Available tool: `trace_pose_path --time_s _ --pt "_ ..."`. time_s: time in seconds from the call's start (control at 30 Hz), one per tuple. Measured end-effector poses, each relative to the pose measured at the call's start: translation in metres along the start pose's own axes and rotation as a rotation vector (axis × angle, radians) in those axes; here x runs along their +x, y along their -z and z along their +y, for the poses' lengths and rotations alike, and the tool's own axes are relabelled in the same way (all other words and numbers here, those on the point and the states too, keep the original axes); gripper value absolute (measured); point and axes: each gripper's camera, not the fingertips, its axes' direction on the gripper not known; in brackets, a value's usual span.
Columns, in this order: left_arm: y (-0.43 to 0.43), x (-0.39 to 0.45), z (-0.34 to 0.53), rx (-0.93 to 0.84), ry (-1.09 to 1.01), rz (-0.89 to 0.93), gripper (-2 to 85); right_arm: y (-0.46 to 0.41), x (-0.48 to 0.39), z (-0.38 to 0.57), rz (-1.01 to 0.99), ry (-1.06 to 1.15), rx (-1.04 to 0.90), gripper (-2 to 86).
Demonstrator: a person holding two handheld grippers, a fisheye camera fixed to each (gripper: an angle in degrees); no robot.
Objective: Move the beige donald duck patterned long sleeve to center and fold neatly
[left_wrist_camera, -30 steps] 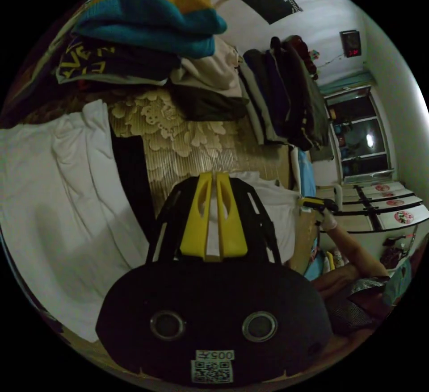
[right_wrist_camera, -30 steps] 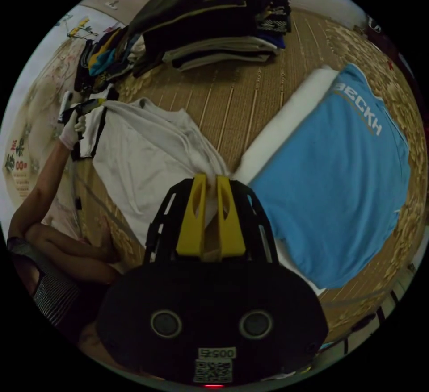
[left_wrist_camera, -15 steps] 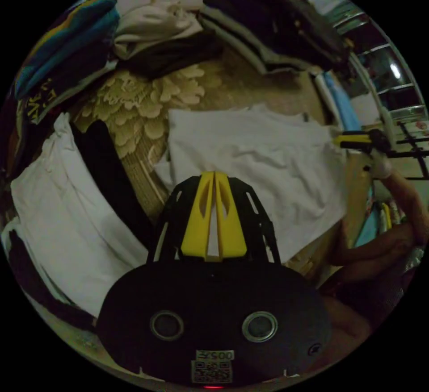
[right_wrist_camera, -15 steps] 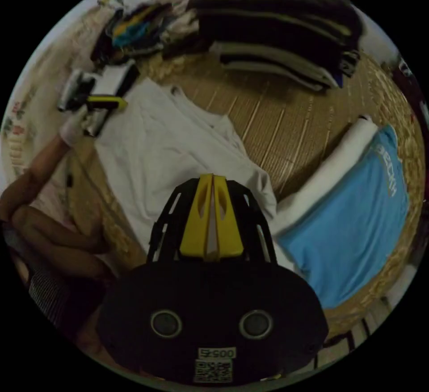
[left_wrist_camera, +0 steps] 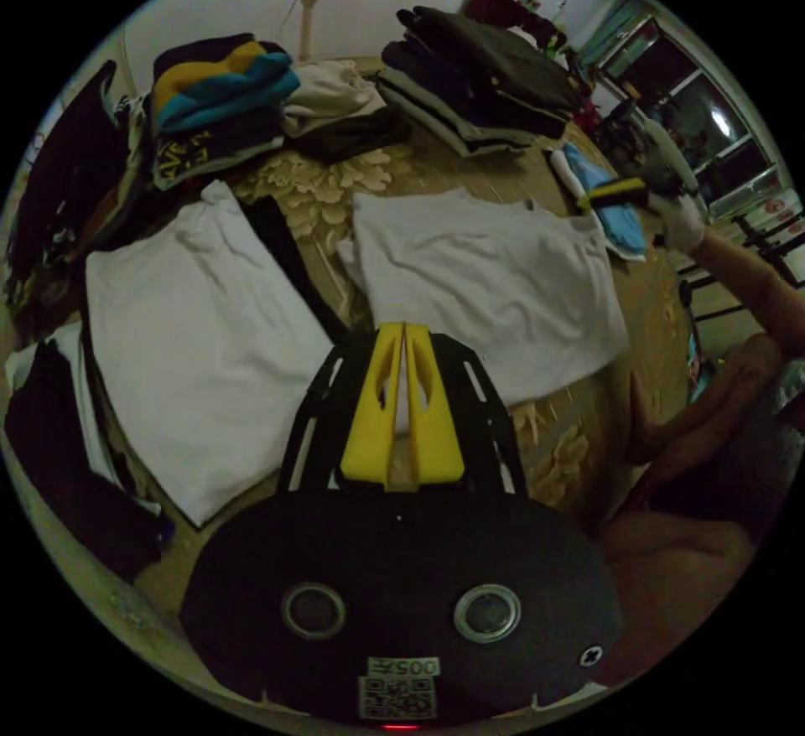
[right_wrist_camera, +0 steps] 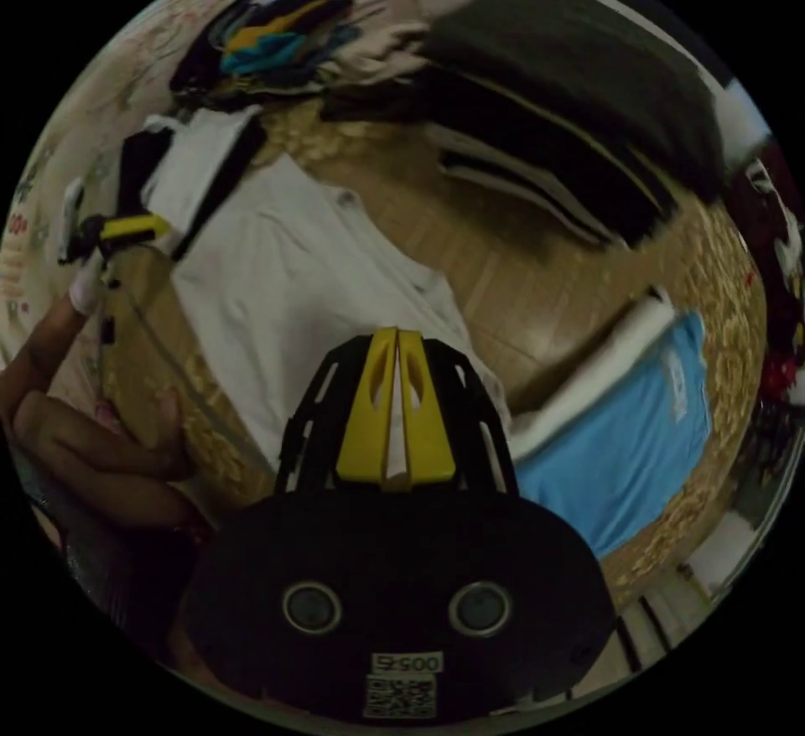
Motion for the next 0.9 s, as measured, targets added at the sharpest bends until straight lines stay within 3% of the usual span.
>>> trace_pose_path --time_s 0.2,0.37,0.6,0.77,0.9 --pt "-0.012 -0.007 0.067 0.036 0.093 0.032 7.4 -0.008 -0.101 -0.101 -0.058 0.067 0.002 1.2" --pt "-0.039 -0.013 0.093 0.053 0.130 0.212 14.0 -0.047 -0.162 -0.169 -0.114 -0.025 -0.073 9.3" --pt "-0.073 -0.010 0.100 0.011 0.111 0.304 15.7 -0.099 -0.212 -0.228 0.140 -0.104 -0.222 11.2" --pt "-0.106 0.003 0.094 0.001 0.106 0.422 13.0 -0.121 -0.218 -0.236 0.248 -0.143 -0.244 10.0" --pt "-0.133 0.018 0.089 -0.058 0.109 0.537 5.9 -0.131 -0.216 -0.232 0.335 -0.097 -0.216 6.1"
